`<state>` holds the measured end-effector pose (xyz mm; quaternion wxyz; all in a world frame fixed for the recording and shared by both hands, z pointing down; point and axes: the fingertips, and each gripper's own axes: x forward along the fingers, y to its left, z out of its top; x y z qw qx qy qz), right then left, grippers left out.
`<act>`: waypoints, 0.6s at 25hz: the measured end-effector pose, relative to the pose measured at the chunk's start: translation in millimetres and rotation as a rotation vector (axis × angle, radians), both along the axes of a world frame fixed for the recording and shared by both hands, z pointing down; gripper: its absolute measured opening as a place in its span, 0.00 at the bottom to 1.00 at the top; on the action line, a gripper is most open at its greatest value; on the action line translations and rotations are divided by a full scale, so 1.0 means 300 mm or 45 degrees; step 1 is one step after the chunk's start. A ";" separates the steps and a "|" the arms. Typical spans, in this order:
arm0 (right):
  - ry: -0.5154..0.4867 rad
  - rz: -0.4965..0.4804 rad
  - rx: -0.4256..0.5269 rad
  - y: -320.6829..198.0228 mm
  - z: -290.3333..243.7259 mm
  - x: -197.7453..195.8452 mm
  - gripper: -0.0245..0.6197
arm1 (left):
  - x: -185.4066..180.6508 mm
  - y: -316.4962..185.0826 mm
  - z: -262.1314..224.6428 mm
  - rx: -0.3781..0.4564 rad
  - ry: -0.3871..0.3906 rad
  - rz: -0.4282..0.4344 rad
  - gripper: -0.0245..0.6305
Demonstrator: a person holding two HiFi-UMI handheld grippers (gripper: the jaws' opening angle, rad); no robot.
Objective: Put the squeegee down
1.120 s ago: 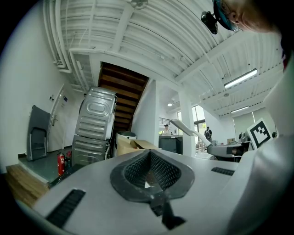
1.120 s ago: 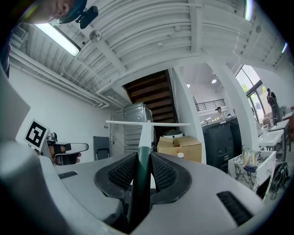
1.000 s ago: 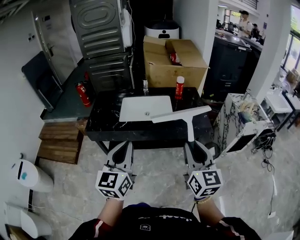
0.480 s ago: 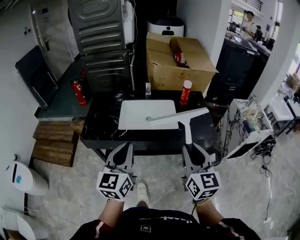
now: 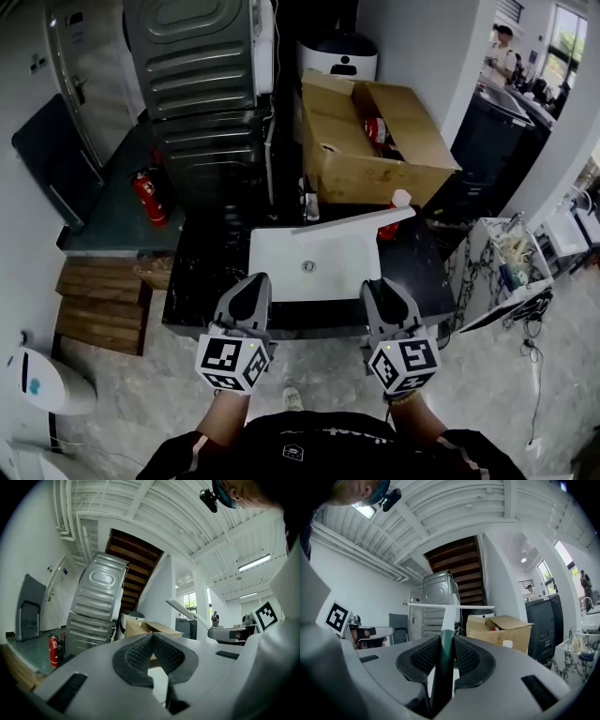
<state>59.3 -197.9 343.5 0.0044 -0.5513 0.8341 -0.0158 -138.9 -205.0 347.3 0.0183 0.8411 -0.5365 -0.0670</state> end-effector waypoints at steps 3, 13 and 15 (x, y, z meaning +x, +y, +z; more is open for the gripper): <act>0.000 0.008 -0.008 -0.074 -0.005 -0.036 0.23 | -0.033 -0.084 0.001 -0.008 0.005 0.012 0.06; 0.012 -0.013 -0.083 -0.249 0.047 -0.049 0.23 | -0.004 -0.259 0.065 -0.069 -0.018 0.024 0.06; 0.015 -0.024 -0.090 -0.289 0.061 -0.046 0.23 | 0.010 -0.293 0.075 -0.071 -0.026 0.018 0.06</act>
